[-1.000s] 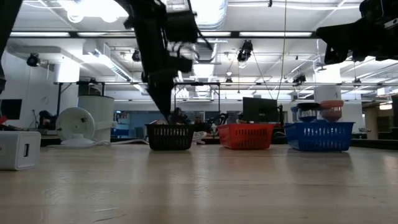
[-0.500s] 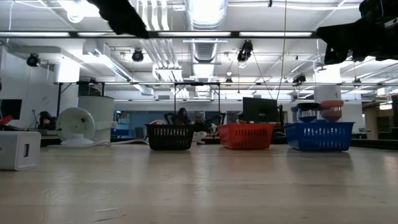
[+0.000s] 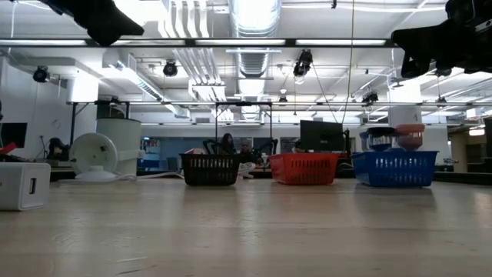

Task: Pick & Place Office items
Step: Put the white charger adapter into the black bin

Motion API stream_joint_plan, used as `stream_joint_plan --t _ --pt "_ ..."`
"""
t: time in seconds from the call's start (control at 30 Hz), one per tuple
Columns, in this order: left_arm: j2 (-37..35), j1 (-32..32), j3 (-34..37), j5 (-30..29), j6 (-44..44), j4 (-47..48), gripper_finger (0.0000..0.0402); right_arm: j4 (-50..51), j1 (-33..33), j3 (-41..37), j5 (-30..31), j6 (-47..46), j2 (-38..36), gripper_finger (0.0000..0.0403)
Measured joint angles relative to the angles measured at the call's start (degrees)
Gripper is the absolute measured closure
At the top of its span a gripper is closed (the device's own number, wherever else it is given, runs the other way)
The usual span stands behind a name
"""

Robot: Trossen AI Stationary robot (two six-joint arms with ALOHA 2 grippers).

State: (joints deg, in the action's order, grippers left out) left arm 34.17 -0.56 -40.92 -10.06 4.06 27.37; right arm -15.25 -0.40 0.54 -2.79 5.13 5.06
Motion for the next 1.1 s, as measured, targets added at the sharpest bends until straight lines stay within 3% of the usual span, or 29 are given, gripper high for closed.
stream_joint_plan --t 0.6,0.73,1.1 --pt "-18.3 0.2 20.7 7.2 0.1 -21.0 0.04 0.0 0.0 0.0 0.0 -0.2 0.0 0.0394" --pt "-22.5 0.2 23.2 0.5 2.0 -20.7 0.0401 0.0 0.0 0.0 0.0 -0.2 0.0 0.0394" --pt "-27.8 0.2 24.8 0.4 -2.7 -20.4 0.0394 -0.6 0.0 0.0 0.0 -0.2 0.0 0.0394"
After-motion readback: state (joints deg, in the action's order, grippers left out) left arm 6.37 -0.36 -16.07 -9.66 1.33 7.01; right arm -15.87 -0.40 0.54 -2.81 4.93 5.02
